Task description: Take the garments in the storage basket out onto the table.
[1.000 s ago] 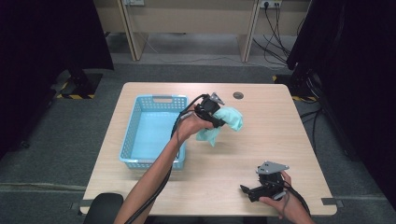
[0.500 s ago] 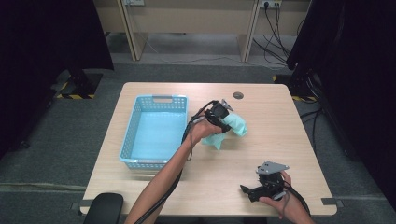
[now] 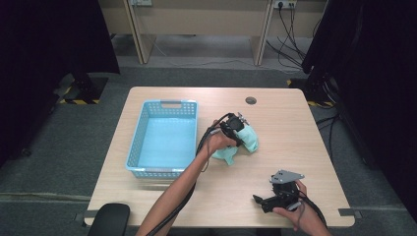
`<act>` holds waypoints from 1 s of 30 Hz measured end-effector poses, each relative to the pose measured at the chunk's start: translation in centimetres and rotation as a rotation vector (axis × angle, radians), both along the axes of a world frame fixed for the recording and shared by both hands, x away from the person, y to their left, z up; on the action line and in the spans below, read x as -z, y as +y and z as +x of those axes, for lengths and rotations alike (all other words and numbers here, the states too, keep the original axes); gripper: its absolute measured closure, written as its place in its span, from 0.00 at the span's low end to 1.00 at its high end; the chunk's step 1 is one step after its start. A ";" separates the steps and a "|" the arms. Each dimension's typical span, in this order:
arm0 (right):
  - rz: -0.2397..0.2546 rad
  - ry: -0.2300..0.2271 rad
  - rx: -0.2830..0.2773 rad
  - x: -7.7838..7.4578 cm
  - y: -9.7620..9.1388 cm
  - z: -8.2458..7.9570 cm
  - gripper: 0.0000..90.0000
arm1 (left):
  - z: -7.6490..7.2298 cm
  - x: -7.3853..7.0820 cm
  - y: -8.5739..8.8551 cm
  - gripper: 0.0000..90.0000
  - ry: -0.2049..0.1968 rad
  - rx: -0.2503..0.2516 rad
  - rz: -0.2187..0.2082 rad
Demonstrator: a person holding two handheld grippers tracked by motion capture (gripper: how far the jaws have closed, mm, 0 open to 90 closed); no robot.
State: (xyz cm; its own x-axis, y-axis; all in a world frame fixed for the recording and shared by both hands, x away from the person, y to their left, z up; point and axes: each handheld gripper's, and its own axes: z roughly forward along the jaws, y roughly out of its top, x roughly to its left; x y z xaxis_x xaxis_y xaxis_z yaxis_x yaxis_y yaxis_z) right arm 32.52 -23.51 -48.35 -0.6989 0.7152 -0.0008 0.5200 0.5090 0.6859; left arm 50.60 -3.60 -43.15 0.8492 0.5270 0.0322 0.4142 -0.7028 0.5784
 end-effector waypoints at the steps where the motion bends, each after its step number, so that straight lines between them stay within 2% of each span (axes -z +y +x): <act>1: 0.000 0.000 0.000 0.0 0.0 0.0 0.00 | 0.0 0.1 -0.1 0.63 0.002 -0.007 -0.003; 4: 0.000 -0.001 -0.001 0.0 0.0 0.0 0.00 | -0.1 0.1 -0.2 0.45 -0.009 -0.035 -0.011; 8: 0.000 0.000 -0.001 0.0 0.0 0.0 0.00 | -0.2 -0.2 0.0 0.25 0.005 -0.071 -0.044; 10: 0.000 0.000 -0.001 0.0 0.0 0.0 0.00 | -0.2 -0.4 0.2 0.18 0.006 -0.084 -0.052; 11: 0.000 0.000 -0.001 0.0 0.0 0.0 0.00 | -0.3 -0.6 0.3 0.18 0.013 -0.093 -0.061; 13: 0.000 0.001 -0.001 0.0 0.0 0.0 0.00 | -0.4 -0.9 0.5 0.07 0.009 -0.118 -0.066; 22: 0.000 -0.001 -0.002 0.0 0.0 0.0 0.00 | -1.0 -2.6 2.4 0.06 0.005 -0.120 -0.151; 30: 0.000 0.000 -0.001 0.0 0.0 0.0 0.00 | -1.2 -3.5 3.8 0.06 -0.021 -0.129 -0.167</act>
